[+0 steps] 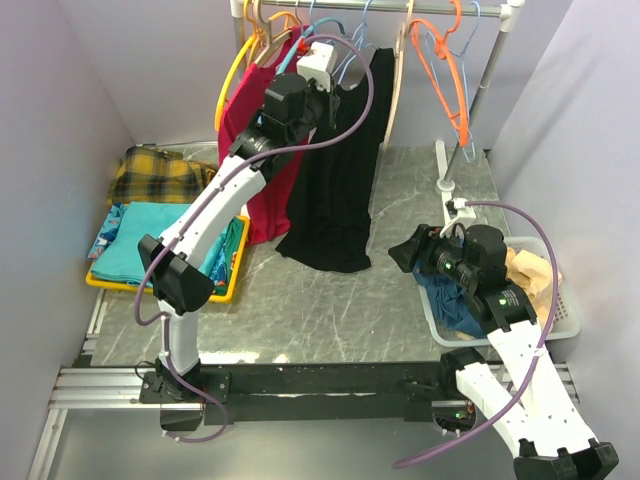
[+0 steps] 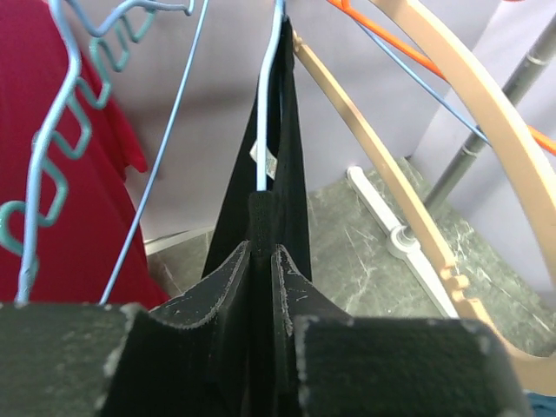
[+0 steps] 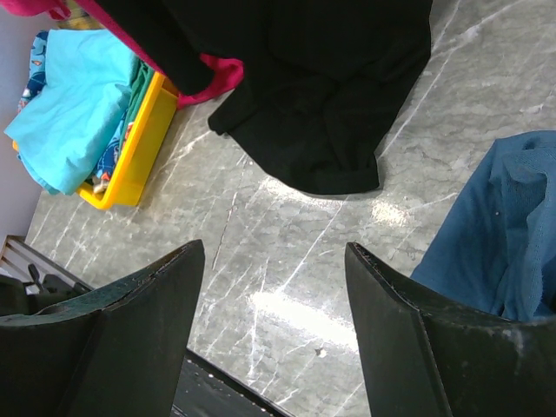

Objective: Remove the t-shirt from the hanger
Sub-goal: Pick up the hanger from the clothesline.

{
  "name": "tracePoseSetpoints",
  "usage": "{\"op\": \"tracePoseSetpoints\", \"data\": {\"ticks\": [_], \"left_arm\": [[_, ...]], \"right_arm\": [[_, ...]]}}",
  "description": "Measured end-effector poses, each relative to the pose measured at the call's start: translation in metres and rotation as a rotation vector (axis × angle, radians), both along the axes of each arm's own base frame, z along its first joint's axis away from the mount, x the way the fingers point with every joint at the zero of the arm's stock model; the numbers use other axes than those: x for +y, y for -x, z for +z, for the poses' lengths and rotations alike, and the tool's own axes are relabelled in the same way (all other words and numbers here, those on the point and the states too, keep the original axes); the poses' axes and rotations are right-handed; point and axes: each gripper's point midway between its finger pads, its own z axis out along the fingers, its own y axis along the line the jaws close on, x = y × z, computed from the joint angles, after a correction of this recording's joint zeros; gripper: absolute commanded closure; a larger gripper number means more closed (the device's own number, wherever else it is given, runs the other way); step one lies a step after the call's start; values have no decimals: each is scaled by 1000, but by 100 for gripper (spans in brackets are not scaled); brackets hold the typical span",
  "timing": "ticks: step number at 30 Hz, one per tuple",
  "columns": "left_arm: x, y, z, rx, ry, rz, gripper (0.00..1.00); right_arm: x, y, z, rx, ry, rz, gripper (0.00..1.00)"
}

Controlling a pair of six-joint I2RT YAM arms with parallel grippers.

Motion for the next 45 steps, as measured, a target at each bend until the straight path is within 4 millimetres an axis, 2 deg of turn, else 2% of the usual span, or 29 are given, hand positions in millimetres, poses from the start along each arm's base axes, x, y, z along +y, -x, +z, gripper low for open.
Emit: {"op": "tracePoseSetpoints", "data": {"ticks": [2,5,8,9,11,17,20,23,28,37,41,45], "left_arm": [[-2,1,-1,5,-5,-12,74],[-3,2,-4,13,-17,-24,72],[-5,0,-7,19,-25,-32,80],[-6,-1,-9,22,-27,-33,89],[-8,-2,-13,28,-28,-36,99],[-8,-4,-14,25,-35,-38,99],[-8,-3,-9,16,-37,-45,99],[-7,-2,8,-11,-32,-46,99],[-3,2,22,-46,-17,-43,99],[18,28,33,-48,-20,-35,99],[36,55,36,-47,-26,-36,99],[53,92,51,-67,-11,-48,99]], "right_arm": [[0,0,0,0,0,0,27],[0,0,0,0,0,0,27],[0,0,0,0,0,0,27],[0,0,0,0,0,0,27],[0,0,0,0,0,0,27],[0,0,0,0,0,0,27],[0,0,0,1,0,0,27],[0,0,0,2,0,-1,27],[0,1,-1,6,2,-2,27],[-1,3,1,-1,-1,-6,25],[-1,6,4,-15,-4,-1,24],[-3,10,10,-45,-4,-3,23]]}}
